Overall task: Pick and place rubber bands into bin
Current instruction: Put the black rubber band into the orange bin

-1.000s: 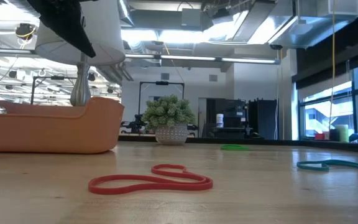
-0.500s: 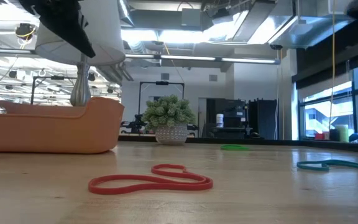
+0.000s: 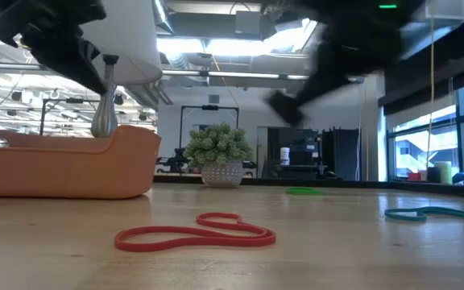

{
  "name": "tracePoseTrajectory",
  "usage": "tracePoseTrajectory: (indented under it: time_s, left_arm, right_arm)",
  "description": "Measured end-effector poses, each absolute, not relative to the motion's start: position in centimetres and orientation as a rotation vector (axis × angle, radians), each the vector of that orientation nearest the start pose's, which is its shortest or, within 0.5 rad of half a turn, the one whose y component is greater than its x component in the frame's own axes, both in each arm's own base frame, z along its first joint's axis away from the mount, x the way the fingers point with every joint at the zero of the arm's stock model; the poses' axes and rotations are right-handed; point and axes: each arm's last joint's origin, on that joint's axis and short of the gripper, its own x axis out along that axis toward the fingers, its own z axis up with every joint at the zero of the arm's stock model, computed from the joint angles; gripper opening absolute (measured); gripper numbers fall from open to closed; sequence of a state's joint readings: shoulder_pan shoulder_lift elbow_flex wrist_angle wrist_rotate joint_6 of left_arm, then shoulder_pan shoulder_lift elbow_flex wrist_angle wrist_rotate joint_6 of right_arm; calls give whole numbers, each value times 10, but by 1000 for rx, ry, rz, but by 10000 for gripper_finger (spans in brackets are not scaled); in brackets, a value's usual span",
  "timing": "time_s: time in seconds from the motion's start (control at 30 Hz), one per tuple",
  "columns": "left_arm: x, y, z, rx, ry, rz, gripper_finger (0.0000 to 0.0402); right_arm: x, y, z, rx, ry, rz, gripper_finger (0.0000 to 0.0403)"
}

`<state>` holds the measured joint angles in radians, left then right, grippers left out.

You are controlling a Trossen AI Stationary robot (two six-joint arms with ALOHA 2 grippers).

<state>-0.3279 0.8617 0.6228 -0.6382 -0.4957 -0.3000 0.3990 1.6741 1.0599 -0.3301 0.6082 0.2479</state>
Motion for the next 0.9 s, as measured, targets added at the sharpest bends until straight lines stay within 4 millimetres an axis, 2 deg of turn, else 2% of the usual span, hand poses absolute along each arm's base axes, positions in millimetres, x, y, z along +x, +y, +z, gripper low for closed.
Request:
tracePoseTrajectory:
  time_s: [0.1,0.2,0.33,0.57,0.73,0.9]
  left_arm:
    - [145,-35,230,47,733,264,2]
    - [135,-32,228,13,699,234,2]
    - [125,-29,227,-10,653,221,2]
    - [117,-26,232,-7,595,209,2]
    - [115,-25,234,-10,577,207,2]
    - [114,-25,234,-7,573,217,2]
  right_arm:
    - [345,87,216,-191,620,-177,0]
    - [368,59,232,-155,463,-166,0]
    - [401,34,243,-183,447,-156,0]
    - [471,20,242,-186,571,-37,0]
    - [511,22,233,-206,610,15,0]
    - [541,27,209,-177,619,107,0]
